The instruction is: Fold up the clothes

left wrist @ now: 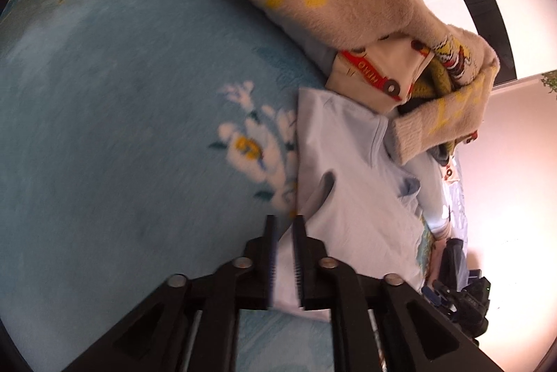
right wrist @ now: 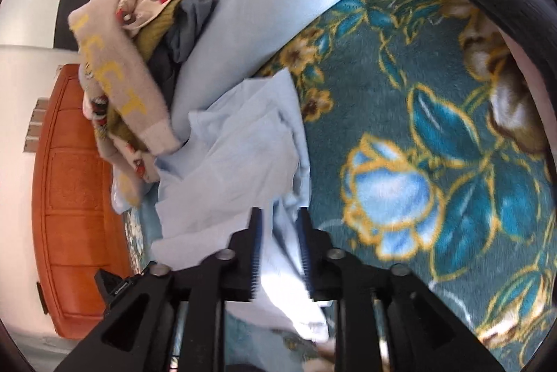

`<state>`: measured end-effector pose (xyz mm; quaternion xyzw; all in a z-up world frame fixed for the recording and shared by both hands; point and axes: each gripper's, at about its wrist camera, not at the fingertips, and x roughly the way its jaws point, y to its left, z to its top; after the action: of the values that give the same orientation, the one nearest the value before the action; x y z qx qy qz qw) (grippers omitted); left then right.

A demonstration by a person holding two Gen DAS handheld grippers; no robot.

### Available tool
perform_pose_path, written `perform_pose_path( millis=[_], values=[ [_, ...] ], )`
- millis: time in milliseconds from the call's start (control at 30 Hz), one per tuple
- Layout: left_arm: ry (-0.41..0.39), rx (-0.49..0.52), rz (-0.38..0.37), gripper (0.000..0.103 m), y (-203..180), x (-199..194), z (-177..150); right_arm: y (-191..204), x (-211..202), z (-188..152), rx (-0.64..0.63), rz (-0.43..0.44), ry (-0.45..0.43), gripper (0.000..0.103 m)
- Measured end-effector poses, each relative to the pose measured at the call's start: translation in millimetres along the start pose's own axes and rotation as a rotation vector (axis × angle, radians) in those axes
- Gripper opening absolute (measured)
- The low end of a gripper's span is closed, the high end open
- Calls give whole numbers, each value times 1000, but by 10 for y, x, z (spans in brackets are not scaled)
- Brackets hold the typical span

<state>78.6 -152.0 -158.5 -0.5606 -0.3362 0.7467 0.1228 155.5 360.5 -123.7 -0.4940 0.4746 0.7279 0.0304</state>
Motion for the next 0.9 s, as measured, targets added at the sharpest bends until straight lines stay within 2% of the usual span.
perform_pose_path(
  millis=[33, 133, 233, 400, 533, 600, 633, 667, 767, 900],
  values=[
    [6, -12, 7, 47, 43, 8, -48, -12, -3, -89, -9, -9, 20, 39],
    [19, -57, -1, 48, 133, 51, -135, -105, 40, -354, -16, -44, 80, 40],
    [28, -57, -5, 48, 139, 83, -172, -249, 127, -568, 31, -60, 124, 40],
    [48, -51, -22, 45, 135, 120, -214, -327, 186, -682, 102, -19, 115, 40],
    [43, -43, -36, 35, 138, 110, -242, -271, 286, -709, 103, 19, 145, 39],
    [37, -52, -51, 28, 169, 102, -239, -249, 310, -738, 99, 27, 150, 24],
    [37, -53, -54, 20, 173, 105, -223, -256, 319, -751, 110, 32, 149, 12],
    [37, -47, -51, 13, 171, 104, -207, -264, 324, -764, 120, 38, 147, 11],
    [31, -4, -37, 5, 130, 64, -154, -278, 286, -780, 138, 63, 138, 8],
    [15, 22, -33, 3, 64, -27, -142, -221, 151, -762, 135, 93, 110, 8]
  ],
)
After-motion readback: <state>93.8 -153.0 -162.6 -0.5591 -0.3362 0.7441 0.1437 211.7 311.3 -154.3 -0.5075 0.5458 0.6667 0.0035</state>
